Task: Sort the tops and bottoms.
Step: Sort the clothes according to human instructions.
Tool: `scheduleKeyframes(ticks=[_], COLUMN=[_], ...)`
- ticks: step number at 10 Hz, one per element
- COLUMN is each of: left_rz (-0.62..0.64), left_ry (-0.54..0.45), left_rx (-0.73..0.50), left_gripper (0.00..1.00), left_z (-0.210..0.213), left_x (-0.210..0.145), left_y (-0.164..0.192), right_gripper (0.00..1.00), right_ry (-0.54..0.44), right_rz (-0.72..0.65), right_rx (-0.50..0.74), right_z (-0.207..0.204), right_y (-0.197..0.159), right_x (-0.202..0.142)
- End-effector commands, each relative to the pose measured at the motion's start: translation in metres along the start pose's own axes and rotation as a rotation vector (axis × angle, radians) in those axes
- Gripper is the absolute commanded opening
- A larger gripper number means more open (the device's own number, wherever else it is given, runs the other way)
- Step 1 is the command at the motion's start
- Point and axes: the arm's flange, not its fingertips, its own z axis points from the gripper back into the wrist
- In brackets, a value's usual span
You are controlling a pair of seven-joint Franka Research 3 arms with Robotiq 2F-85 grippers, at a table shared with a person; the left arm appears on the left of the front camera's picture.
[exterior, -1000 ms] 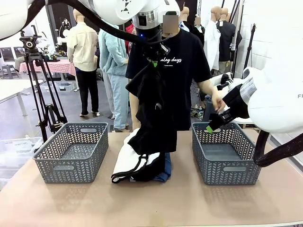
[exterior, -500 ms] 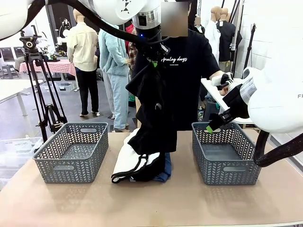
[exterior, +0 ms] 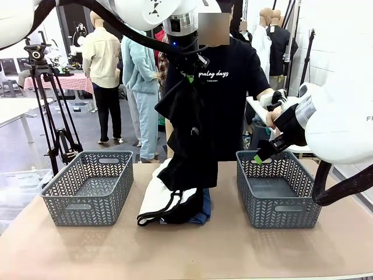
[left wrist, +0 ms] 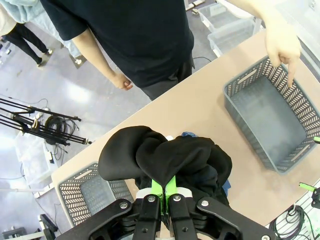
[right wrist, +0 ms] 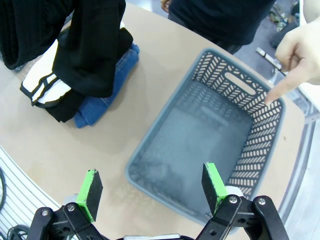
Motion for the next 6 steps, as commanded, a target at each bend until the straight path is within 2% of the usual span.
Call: scheduleKeyframes(ticks=[1,5,6], left_rz=[0.008,0.008,0.008], left_ry=[-0.016,-0.016,-0.016], left_rx=[-0.008,-0.008,-0.008], left_gripper=[0.00,0.00,0.00], left_z=[0.005,0.005,0.005], left_x=[0.002,0.002,0.002], left_y=[0.003,0.003,0.003], right_gripper=[1.00,1.00,1.00], right_ry=[-0.008,0.000,-0.043], right_rz=[-0.010,0.000,-0.010], right_rx=[0.003,0.000,0.003], right_z=[-0.001,0.000,0.029], right_y=[0.001,0.000,0.003], right_x=[0.001,0.000,-0.002])
